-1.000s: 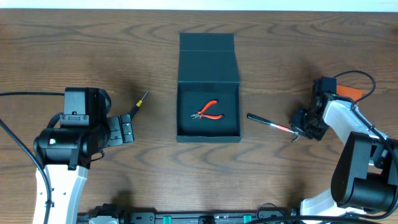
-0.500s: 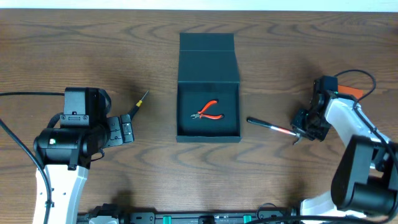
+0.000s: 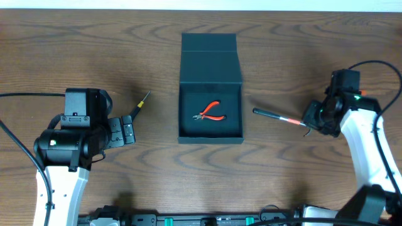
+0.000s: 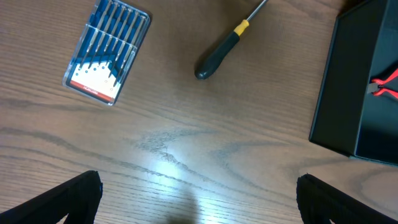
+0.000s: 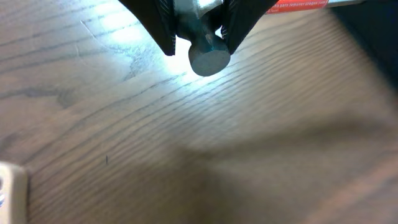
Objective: Pack container
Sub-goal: 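Carry the hammer over the box and lower it inside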
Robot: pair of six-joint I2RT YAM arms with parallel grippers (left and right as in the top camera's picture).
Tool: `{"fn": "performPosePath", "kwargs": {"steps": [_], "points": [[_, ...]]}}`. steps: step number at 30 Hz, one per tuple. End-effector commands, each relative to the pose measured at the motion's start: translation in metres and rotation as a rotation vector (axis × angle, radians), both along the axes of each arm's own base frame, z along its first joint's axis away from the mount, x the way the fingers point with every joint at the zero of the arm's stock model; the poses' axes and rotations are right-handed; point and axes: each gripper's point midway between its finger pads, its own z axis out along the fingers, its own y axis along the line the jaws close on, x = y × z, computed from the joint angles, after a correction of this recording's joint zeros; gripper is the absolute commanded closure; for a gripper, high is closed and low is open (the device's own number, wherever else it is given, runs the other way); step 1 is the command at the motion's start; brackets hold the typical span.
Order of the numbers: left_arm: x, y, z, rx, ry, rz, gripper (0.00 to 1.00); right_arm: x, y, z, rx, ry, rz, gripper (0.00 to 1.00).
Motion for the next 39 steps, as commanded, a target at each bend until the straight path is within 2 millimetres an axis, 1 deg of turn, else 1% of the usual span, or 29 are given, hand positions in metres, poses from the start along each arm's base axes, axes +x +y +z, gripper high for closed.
{"fn": "performPosePath", "kwargs": {"steps": [1,3,4,8,10,13,15,17,19,20,24,27,30,35,39], "points": [[0.002,0.003,0.008,0.012,-0.023,0.003,0.02,0.021,0.016,0.050,0.014,-0.147,0.081,0.99],[0.002,0.003,0.008,0.012,-0.024,0.003,0.02,0.026,0.027,0.068,0.022,-0.180,0.119,0.99],[0.002,0.003,0.008,0.012,-0.023,0.003,0.02,0.028,0.037,0.078,0.029,-0.193,0.148,0.99],[0.001,0.003,0.008,0.012,-0.023,0.003,0.02,0.038,0.080,0.118,0.040,-0.259,0.285,0.99],[0.002,0.003,0.008,0.012,-0.024,0.003,0.02,0.042,0.107,0.136,0.051,-0.297,0.353,0.99],[0.001,0.003,0.008,0.012,-0.023,0.003,0.01,0.048,0.140,0.152,0.077,-0.322,0.417,0.99],[0.002,0.003,0.008,0.012,-0.024,0.003,0.02,0.053,0.162,0.154,0.091,-0.320,0.460,0.99],[0.001,0.003,0.008,0.012,-0.023,0.003,0.02,0.059,0.181,0.150,0.097,-0.306,0.505,0.99],[0.002,0.003,0.008,0.012,-0.024,0.003,0.02,0.067,0.199,0.138,0.097,-0.272,0.544,0.99],[0.002,0.003,0.008,0.012,-0.024,0.003,0.02,0.069,0.203,0.133,0.091,-0.259,0.552,0.99],[0.001,0.003,0.008,0.013,-0.023,-0.001,0.02,0.083,0.218,0.097,0.063,-0.183,0.553,0.99],[0.001,0.003,0.008,0.013,-0.023,-0.001,0.02,0.089,0.221,0.069,0.058,-0.117,0.544,0.99],[0.001,0.003,0.008,0.013,-0.023,-0.001,0.02,0.094,0.223,0.046,0.052,-0.069,0.544,0.99],[0.001,0.003,0.007,0.013,-0.020,0.000,0.02,0.098,0.221,0.022,0.024,-0.020,0.538,0.99],[-0.001,0.003,0.007,0.014,-0.012,0.000,0.02,0.101,0.219,0.010,0.004,0.002,0.537,0.99]]}}
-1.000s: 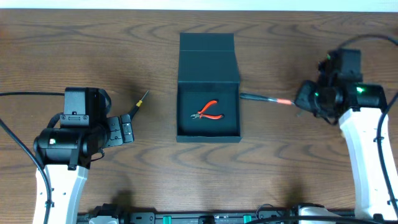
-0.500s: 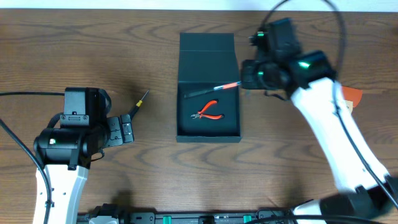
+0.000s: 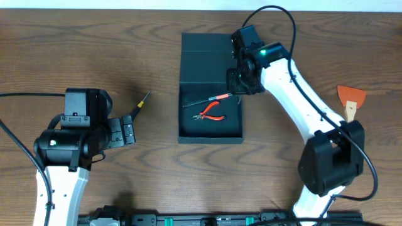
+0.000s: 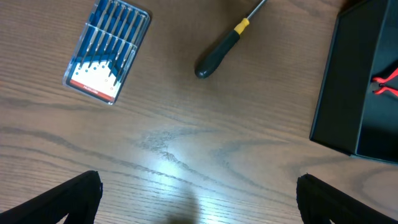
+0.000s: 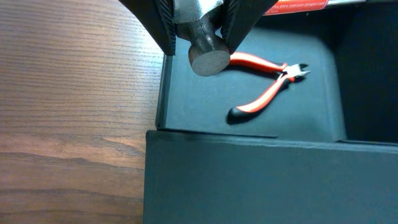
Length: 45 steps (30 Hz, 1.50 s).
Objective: Pack container
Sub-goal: 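Carry the hammer over the box and lower it inside, then open the right gripper to release the hammer in the box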
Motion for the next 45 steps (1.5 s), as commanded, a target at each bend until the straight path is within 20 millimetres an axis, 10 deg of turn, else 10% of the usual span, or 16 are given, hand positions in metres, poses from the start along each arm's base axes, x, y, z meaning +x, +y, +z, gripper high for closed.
{"fn": "performPosePath", "kwargs": {"steps": [1,18,45], "points": [[0.000,0.003,0.007,0.013,-0.017,0.003,0.02,0.007,-0.001,-0.001,-0.023,-0.017,-0.014,0.99],[-0.001,0.003,0.007,0.013,-0.014,0.003,0.02,0.012,-0.007,-0.036,-0.092,0.028,-0.006,0.99],[-0.001,0.003,0.007,0.013,-0.013,0.002,0.02,0.005,0.021,-0.038,-0.012,0.044,0.075,0.99]]}}
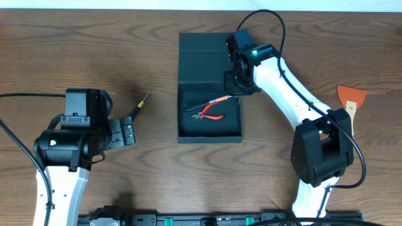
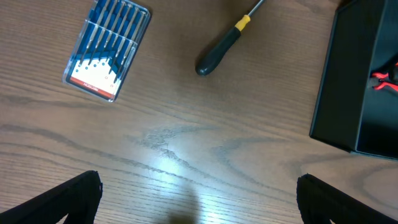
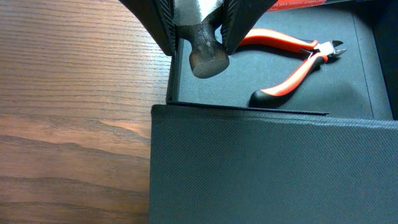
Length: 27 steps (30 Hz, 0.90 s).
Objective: Pack container
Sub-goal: 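Open the right gripper to release the hammer in the box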
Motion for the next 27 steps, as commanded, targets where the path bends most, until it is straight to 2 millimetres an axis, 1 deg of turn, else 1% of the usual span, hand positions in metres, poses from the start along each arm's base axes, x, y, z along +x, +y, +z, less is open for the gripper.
{"fn": "performPosePath", "kwargs": {"steps": [1,11,20,23,27], "points": [[0.001,0.003,0.007,0.012,-0.020,0.002,0.02,-0.004,0.019,-0.007,0.035,0.025,0.048,0.99],[0.001,0.003,0.007,0.012,-0.020,0.003,0.02,-0.013,0.015,-0.008,0.019,0.061,0.046,0.99],[0.000,0.003,0.007,0.013,-0.016,0.002,0.02,-0.013,0.010,-0.008,-0.008,0.062,0.034,0.99],[-0.001,0.003,0.007,0.013,-0.012,0.002,0.02,-0.012,0.011,-0.005,-0.006,0.054,0.034,0.99],[-0.001,0.003,0.006,0.013,-0.011,0.002,0.02,-0.006,0.009,0.005,-0.021,0.033,0.030,0.99]]}}
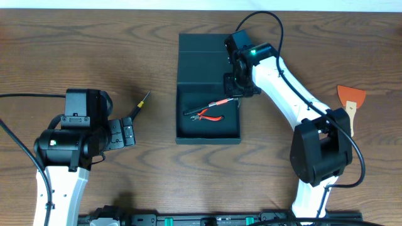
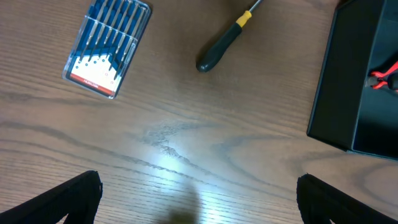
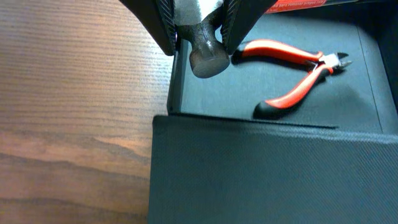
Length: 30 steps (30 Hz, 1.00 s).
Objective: Pack container
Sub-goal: 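Open the right gripper to release the hammer in the box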
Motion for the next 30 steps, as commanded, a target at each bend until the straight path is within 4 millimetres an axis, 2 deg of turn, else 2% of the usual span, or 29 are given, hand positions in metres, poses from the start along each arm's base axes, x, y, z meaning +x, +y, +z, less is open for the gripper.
{"fn": "performPosePath", "kwargs": {"steps": [1,7,20,30], "points": [[0.001,0.003,0.007,0.012,-0.021,0.002,0.01,0.007,0.008,0.009,-0.012,-0.023,0.021,0.99],[0.001,0.003,0.007,0.012,-0.021,0.002,0.01,0.013,0.009,0.023,-0.014,-0.050,0.018,0.99],[0.000,0.003,0.007,0.013,-0.017,0.002,0.02,0.011,0.006,0.020,-0.028,-0.037,0.010,0.99],[-0.003,0.003,0.005,0.013,0.000,0.002,0.02,0.008,0.011,0.013,-0.031,-0.030,0.024,0.99]]}}
